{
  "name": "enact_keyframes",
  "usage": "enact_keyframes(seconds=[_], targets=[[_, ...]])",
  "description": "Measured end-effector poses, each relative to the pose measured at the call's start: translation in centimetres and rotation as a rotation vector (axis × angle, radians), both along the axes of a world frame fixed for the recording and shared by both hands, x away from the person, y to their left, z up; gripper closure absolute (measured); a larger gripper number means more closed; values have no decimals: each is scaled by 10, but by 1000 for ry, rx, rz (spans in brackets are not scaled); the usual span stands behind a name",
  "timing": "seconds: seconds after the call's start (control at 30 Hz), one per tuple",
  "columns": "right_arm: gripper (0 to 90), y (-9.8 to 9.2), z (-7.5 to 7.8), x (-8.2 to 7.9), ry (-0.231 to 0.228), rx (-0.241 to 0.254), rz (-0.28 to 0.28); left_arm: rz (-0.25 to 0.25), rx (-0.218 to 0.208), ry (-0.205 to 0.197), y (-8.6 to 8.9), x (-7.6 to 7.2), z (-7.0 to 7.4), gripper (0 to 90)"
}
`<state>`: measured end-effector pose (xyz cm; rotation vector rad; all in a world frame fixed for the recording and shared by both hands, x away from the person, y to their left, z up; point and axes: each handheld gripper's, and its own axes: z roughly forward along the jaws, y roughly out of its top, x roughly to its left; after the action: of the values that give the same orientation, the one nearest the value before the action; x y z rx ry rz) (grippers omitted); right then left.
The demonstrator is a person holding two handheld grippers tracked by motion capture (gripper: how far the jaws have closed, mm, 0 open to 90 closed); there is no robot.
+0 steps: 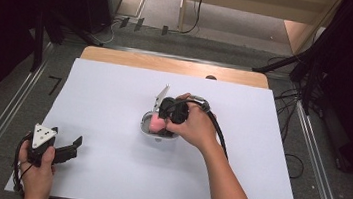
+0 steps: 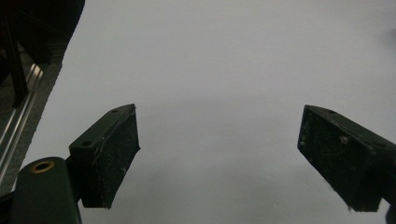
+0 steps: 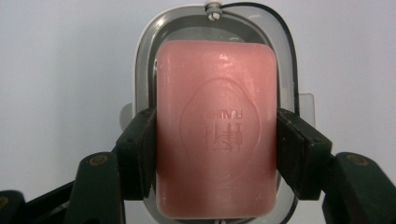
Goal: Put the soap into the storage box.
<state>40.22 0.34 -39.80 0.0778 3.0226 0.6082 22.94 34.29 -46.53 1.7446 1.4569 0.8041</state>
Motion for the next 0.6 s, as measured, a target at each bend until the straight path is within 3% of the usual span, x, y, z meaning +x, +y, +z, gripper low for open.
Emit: enact_keyframes(seconds=[0.1, 0.3, 0.6], targets=[[387, 2, -2, -1, -20, -20, 5, -1, 0, 1, 0, 0, 0, 135], [391, 0, 1, -2, 12, 4, 1, -2, 2, 4, 0, 0, 0, 135], [442, -4, 9, -2, 6, 41, -19, -1, 3, 3, 0, 0, 0, 135]])
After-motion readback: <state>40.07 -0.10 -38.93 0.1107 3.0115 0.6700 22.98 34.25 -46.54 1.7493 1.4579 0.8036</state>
